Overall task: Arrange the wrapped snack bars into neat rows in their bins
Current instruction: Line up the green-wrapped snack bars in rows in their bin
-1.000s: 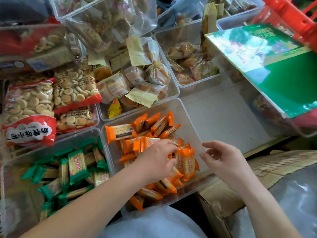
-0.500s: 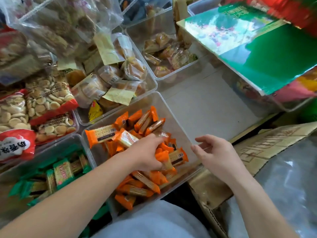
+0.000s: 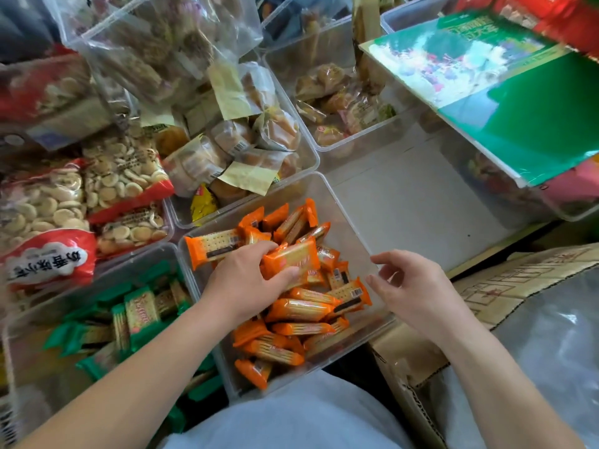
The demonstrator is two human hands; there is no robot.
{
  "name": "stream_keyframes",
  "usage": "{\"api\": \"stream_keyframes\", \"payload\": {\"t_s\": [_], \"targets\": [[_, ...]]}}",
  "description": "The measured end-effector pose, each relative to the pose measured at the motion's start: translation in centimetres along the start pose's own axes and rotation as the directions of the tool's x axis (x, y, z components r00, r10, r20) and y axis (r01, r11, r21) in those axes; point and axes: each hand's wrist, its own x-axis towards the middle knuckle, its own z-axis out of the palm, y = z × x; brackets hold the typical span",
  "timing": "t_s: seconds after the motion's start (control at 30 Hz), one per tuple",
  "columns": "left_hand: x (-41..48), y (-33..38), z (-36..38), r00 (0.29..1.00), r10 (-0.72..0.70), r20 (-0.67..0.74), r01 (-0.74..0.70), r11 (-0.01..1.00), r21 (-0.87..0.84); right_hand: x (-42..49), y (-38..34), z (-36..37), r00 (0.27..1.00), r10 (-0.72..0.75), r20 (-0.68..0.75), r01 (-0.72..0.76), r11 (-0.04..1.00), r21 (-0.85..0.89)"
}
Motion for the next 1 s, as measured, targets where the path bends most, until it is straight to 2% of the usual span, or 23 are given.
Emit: {"api": "stream_keyframes", "payload": {"t_s": [0.1, 0.17, 0.27, 0.37, 0.5, 0.57, 0.63, 0.73, 0.83, 1.0], "targets": [[0.2, -0.3, -0.1, 0.995, -0.074, -0.072, 0.067, 0.993, -0.094, 0.2, -1.7, 0.3, 0.993, -0.017, 0.120, 0.018, 1.000, -0.011], [0.1, -0.5, -0.1, 0.990, -0.115, -0.086, 0.098, 0.979, -0.180, 0.8, -3.2, 1.1, 0.973, -0.052, 0.224, 0.082, 0.989, -0.126], [-0.3, -0.7, -0.3, 0.975, -0.142, -0.170, 0.084, 0.948, -0.307, 2.3, -5.2, 4.1, 0.893, -0.108, 0.438, 0.260, 0.917, -0.303], [-1.5, -1.4, -0.6, 0.964, -0.153, -0.216, 0.060, 0.920, -0.387, 3.0, -5.7, 8.1, 0.824, -0.054, 0.564, 0.359, 0.820, -0.446], [-3.6, -3.2, -0.3, 0.966, -0.181, -0.182, 0.087, 0.899, -0.429, 3.5, -5.6, 10.1, 0.843, -0.022, 0.537, 0.374, 0.741, -0.558], [-4.4, -4.1, 0.2, 0.963, -0.204, -0.177, 0.112, 0.898, -0.425, 3.0, -5.4, 10.7, 0.830, 0.007, 0.558, 0.390, 0.708, -0.589], [-5.0, -4.5, 1.1, 0.962, -0.218, -0.162, 0.130, 0.893, -0.431, 2.2, -4.9, 11.5, 0.837, -0.020, 0.547, 0.415, 0.674, -0.611], [-5.6, -4.6, 2.2, 0.971, -0.200, -0.128, 0.127, 0.894, -0.429, 2.5, -4.7, 11.6, 0.877, -0.085, 0.473, 0.375, 0.736, -0.563], [-6.0, -4.6, 2.8, 0.984, -0.155, -0.092, 0.106, 0.911, -0.400, 3.6, -5.2, 9.9, 0.894, -0.078, 0.441, 0.310, 0.818, -0.484], [-6.1, -5.2, 3.2, 0.990, -0.118, -0.083, 0.084, 0.937, -0.340, 3.9, -5.1, 7.1, 0.887, -0.114, 0.448, 0.303, 0.875, -0.377]]}}
